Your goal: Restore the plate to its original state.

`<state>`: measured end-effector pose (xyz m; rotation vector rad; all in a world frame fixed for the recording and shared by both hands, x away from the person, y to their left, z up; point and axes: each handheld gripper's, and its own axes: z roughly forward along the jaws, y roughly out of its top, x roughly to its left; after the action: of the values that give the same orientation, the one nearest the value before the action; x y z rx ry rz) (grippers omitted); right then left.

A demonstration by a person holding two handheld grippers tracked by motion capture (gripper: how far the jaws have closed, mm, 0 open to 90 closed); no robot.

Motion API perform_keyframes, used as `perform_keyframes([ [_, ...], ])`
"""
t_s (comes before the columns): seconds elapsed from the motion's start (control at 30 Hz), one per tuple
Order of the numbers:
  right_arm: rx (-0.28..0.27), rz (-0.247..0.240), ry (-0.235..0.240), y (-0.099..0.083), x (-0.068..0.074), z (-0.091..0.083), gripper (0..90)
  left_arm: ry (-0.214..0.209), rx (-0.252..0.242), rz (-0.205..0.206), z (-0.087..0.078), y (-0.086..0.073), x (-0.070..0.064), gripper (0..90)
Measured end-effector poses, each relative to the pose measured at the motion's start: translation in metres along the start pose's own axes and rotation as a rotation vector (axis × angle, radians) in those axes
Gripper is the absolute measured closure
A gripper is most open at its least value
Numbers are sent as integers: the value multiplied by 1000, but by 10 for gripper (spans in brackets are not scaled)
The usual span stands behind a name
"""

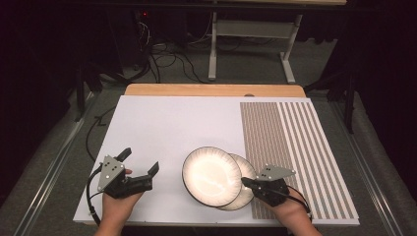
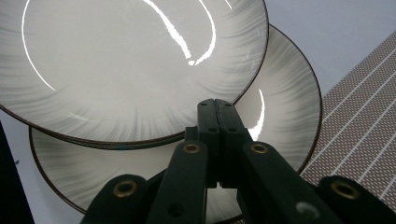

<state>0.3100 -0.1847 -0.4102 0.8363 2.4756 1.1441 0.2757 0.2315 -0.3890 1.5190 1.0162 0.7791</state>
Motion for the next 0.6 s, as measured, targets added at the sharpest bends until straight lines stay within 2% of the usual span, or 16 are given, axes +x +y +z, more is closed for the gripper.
perform_keyframes([
  [0.2,1,1,-1,0,0,0,900,3,-11,-16,-3,0,2,5],
  [0.6,3,2,2,0,0,0,900,-5,-10,-18,-3,0,2,6],
])
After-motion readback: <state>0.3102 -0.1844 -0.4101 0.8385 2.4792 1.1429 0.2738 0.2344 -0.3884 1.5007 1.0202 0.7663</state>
